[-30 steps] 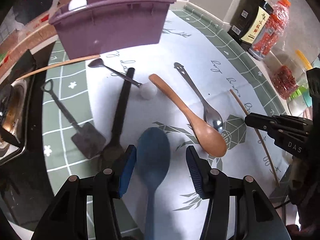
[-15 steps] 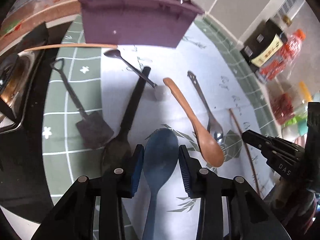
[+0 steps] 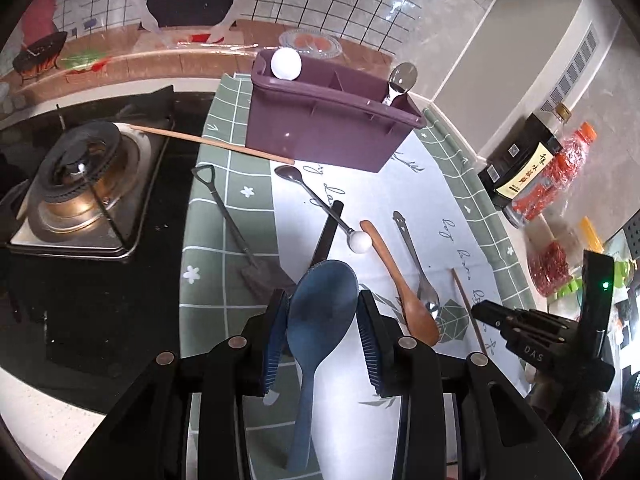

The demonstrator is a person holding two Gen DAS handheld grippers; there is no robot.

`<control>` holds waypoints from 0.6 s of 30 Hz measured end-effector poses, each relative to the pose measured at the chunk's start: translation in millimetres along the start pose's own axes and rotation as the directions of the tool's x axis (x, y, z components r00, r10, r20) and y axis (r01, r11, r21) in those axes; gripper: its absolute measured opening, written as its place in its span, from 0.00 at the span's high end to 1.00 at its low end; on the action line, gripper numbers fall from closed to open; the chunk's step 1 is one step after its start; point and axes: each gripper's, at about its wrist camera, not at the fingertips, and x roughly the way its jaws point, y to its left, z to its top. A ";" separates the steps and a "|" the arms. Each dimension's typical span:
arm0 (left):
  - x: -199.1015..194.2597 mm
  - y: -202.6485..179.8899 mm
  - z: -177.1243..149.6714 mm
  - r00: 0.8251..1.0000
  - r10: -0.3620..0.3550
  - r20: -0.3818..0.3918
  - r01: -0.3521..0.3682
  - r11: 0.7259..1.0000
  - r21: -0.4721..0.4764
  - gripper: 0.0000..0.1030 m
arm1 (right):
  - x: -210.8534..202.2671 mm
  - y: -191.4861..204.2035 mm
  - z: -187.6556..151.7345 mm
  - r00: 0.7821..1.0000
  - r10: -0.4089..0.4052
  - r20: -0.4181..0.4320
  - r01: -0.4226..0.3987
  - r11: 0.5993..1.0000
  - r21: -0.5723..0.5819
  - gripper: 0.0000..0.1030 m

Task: Organize utensils
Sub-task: 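Lift the blue spoon with the left tool while the right tool carries the chopstick toward the caddy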

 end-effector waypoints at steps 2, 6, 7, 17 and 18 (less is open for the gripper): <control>-4.3 -1.2 -1.6 1.000 0.001 0.004 -0.001 1.000 0.010 0.65 | 0.0 -2.1 -3.8 1.000 0.003 -0.018 -0.003 1.000 -0.006 0.78; -6.5 -1.4 -3.8 1.000 -0.011 0.004 0.011 1.000 0.012 0.65 | 5.4 -1.9 -3.4 0.997 -0.016 -0.069 0.014 1.000 -0.019 0.78; -6.4 -0.8 -4.3 1.000 -0.014 0.004 0.014 1.000 0.009 0.65 | 8.3 -2.2 -1.5 0.997 -0.019 -0.081 0.018 1.000 -0.019 0.78; -15.1 9.0 -3.8 1.000 -0.008 0.026 0.009 1.000 -0.025 0.65 | -1.7 9.1 9.0 1.000 -0.011 -0.024 0.009 0.997 -0.083 0.95; -16.5 9.9 -2.8 0.999 -0.008 0.031 0.009 1.000 -0.029 0.65 | -9.7 11.2 9.0 1.000 -0.009 0.005 0.009 0.996 -0.084 0.95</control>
